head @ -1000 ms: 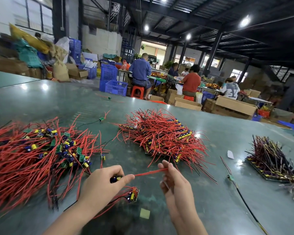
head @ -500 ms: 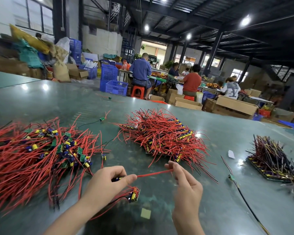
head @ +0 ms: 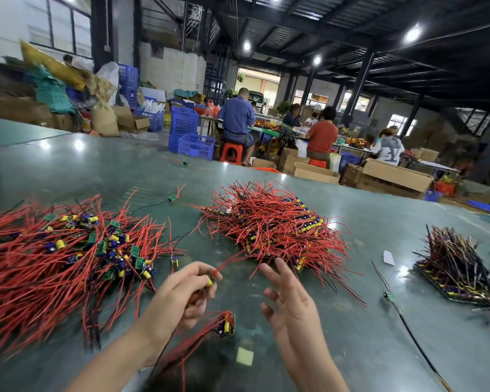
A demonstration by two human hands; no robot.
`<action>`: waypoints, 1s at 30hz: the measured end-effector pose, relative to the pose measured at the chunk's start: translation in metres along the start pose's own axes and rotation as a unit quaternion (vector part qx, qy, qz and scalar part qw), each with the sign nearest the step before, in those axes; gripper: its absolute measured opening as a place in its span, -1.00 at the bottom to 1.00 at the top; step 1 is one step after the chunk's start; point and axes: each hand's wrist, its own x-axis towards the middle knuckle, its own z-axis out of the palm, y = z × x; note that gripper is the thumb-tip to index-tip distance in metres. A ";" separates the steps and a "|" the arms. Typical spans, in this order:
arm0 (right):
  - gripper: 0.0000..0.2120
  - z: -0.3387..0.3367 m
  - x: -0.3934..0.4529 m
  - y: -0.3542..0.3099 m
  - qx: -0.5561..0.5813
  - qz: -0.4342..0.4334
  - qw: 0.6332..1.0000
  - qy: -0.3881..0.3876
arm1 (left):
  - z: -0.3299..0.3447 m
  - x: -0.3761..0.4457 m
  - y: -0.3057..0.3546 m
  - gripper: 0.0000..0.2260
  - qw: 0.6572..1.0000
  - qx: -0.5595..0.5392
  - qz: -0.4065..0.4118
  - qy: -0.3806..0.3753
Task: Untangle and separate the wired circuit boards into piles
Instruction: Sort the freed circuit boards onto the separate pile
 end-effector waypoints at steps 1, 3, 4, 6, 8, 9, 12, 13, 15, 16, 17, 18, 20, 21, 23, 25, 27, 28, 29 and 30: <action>-0.56 0.002 -0.002 0.002 -0.025 0.003 1.000 -0.010 | -0.001 0.001 0.001 -0.83 1.000 -0.026 -0.012 -0.003; -0.60 0.004 -0.006 0.004 -0.095 -0.007 0.995 -0.019 | -0.002 0.001 0.002 -0.84 0.998 -0.040 -0.032 -0.027; -0.68 0.006 -0.009 0.004 -0.131 -0.015 0.991 -0.025 | -0.001 0.000 0.002 -0.84 0.997 -0.039 -0.044 -0.042; -0.87 0.006 -0.010 0.005 -0.178 -0.033 0.983 -0.044 | 0.001 -0.002 0.001 -0.85 0.994 -0.036 -0.067 -0.074; -0.87 0.007 -0.010 0.007 -0.192 -0.056 0.978 -0.057 | 0.003 -0.004 -0.001 -0.83 0.991 -0.022 -0.085 -0.102; -0.85 0.008 -0.010 0.007 -0.198 -0.065 0.976 -0.058 | 0.004 -0.004 -0.002 -0.81 0.989 -0.016 -0.091 -0.111; -0.87 0.008 -0.010 0.007 -0.198 -0.075 0.975 -0.063 | 0.005 -0.006 -0.003 -0.80 0.987 -0.011 -0.100 -0.126; -0.89 0.007 -0.010 0.007 -0.198 -0.072 0.975 -0.070 | 0.005 -0.006 -0.002 -0.83 0.987 -0.009 -0.098 -0.129; -0.86 0.004 -0.008 0.005 -0.204 -0.057 0.973 -0.096 | 0.003 -0.005 0.000 -0.82 0.987 0.001 -0.085 -0.134; -0.84 0.001 -0.008 0.004 -0.204 -0.041 0.971 -0.116 | 0.002 -0.005 0.000 -0.81 0.987 0.014 -0.079 -0.139; -0.81 -0.001 -0.008 0.003 -0.200 -0.023 0.970 -0.136 | 0.001 -0.005 0.001 -0.80 0.986 0.032 -0.073 -0.149; -0.79 -0.001 -0.008 0.002 -0.191 -0.008 0.970 -0.153 | 0.000 -0.005 0.002 -0.79 0.983 0.055 -0.066 -0.160; -0.77 -0.001 -0.008 0.003 -0.180 0.000 0.972 -0.150 | -0.002 -0.005 0.004 -0.81 0.981 0.095 -0.050 -0.163; -0.78 -0.002 -0.008 0.003 -0.173 -0.005 0.977 -0.126 | -0.003 -0.004 0.005 -0.85 0.982 0.106 -0.045 -0.150; -0.78 -0.006 -0.004 0.001 -0.136 -0.011 0.988 -0.067 | -0.007 -0.003 0.007 -0.90 0.984 0.122 -0.041 -0.122; -0.79 -0.010 -0.002 -0.004 -0.142 -0.011 0.988 -0.066 | -0.011 -0.002 0.009 -0.88 0.985 0.126 -0.037 -0.108; -0.76 -0.010 -0.004 -0.006 -0.152 -0.007 0.983 -0.099 | -0.012 -0.001 0.010 -0.87 0.987 0.120 -0.035 -0.106; -0.74 -0.010 -0.004 -0.006 -0.150 -0.005 0.984 -0.095 | -0.012 -0.001 0.010 -0.87 0.987 0.119 -0.036 -0.106; -0.73 -0.010 -0.003 -0.006 -0.142 0.000 0.987 -0.074 | -0.012 -0.001 0.010 -0.87 0.986 0.122 -0.037 -0.103; -0.73 -0.011 -0.001 -0.006 -0.125 0.006 0.991 -0.043 | -0.013 -0.001 0.010 -0.87 0.986 0.129 -0.038 -0.099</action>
